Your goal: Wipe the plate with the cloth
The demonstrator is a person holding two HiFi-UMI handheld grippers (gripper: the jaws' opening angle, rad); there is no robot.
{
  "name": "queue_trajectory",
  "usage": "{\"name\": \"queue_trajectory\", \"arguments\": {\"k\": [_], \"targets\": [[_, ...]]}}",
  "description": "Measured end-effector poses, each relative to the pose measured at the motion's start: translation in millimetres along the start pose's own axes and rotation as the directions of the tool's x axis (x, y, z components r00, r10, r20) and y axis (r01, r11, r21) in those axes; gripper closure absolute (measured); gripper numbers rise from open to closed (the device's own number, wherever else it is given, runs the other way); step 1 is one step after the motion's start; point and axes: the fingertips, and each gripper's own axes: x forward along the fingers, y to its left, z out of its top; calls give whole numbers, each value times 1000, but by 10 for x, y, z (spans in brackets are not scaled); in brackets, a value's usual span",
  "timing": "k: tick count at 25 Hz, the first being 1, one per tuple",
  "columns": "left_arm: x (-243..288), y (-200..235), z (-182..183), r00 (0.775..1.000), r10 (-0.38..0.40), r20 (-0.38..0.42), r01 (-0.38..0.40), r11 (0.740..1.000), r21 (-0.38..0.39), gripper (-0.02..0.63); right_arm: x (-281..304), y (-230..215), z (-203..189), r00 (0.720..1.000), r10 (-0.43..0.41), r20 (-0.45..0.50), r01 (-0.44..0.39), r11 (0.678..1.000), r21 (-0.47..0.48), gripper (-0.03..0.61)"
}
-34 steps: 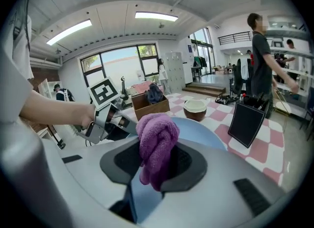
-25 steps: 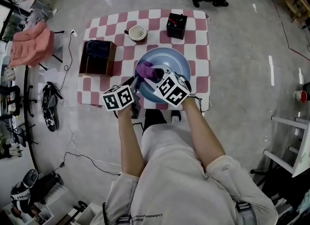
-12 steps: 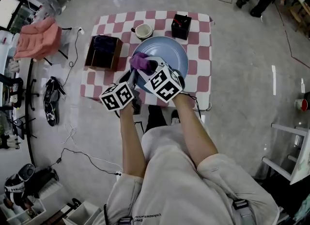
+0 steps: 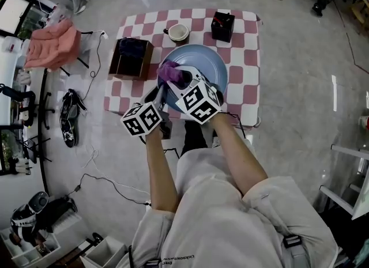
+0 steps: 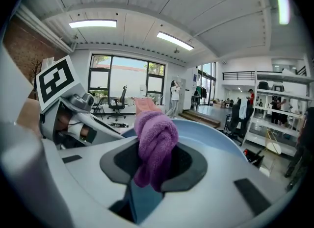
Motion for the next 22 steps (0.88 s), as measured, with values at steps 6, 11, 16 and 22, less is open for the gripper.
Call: {"name": "queue_trajectory", "arguments": {"k": [6,11,16,22], "targets": [[-16,-22,-31,999,-39,0,39,999,-14,584,-69,-139,12,999,-49,19,48,998,37,449],[-33,-42,-31,999,-49,-6,49,999,2,584,-110,-232,6,996,-84,15,83,995,51,448],[-19,-61,17,999,-54,-6,54,998,27,581,-150,-401,-19,991,-131,14,130,990,62,448],[-50,-17,17,999,-46,-12,47,998,43,580,-180,-556,-108,985,-170,-6,170,980,102,446]]}}
